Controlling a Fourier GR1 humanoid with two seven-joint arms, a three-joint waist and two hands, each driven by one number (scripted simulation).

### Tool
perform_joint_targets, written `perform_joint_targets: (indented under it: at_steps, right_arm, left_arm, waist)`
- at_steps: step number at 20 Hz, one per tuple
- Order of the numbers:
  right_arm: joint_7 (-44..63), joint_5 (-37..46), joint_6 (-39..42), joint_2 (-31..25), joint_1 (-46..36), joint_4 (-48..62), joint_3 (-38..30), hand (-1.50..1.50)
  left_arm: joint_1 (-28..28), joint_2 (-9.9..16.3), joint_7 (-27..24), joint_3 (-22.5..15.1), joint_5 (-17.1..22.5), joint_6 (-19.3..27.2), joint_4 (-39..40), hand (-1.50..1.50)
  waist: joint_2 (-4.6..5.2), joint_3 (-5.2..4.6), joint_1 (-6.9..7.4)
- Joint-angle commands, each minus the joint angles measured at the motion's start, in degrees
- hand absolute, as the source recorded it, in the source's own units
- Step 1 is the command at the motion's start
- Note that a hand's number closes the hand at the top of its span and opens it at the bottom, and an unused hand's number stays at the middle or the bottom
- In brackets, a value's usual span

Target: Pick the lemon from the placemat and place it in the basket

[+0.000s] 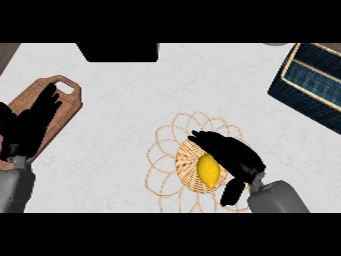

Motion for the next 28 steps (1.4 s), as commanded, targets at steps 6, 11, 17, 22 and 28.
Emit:
perform_joint_targets:
  at_steps: [6, 11, 17, 22, 28]
  right_arm:
    - [-2.6, 7.4, -2.0, 0.9, -1.6, 4.1, 3.3, 1.5]
    - [-5.7, 10.7, -6.8, 2.8, -0.2, 9.1, 5.4, 1.5]
    - [14.6, 6.4, -9.9, 7.4, -2.8, 7.1, 0.5, 1.5]
    - [36.8, -0.2, -20.8, 7.6, -6.6, 4.9, -0.6, 1.5]
    - [48.1, -11.6, -35.3, 7.6, -11.5, -0.8, 8.2, 1.5]
  left_arm:
    - [2.7, 0.6, -0.8, 1.7, 0.4, -2.4, -1.8, 0.0]
    - [2.2, -1.2, 0.5, 0.1, -1.8, -1.1, -2.3, 0.0]
    - [0.4, -0.9, -0.4, 1.4, -0.9, -1.2, 0.5, 0.0]
    - [-0.8, -0.6, 0.9, 0.7, -1.3, -1.3, 0.1, 0.0]
    - [-0.9, -0.7, -0.1, 1.1, -1.1, -1.6, 0.6, 0.0]
  waist:
    - [-0.01, 0.0, 0.17]
    - [0.02, 0.0, 0.09]
    - [0.07, -0.02, 0.01]
    - [0.09, 0.03, 1.17]
    - [0.0, 0.03, 1.04]
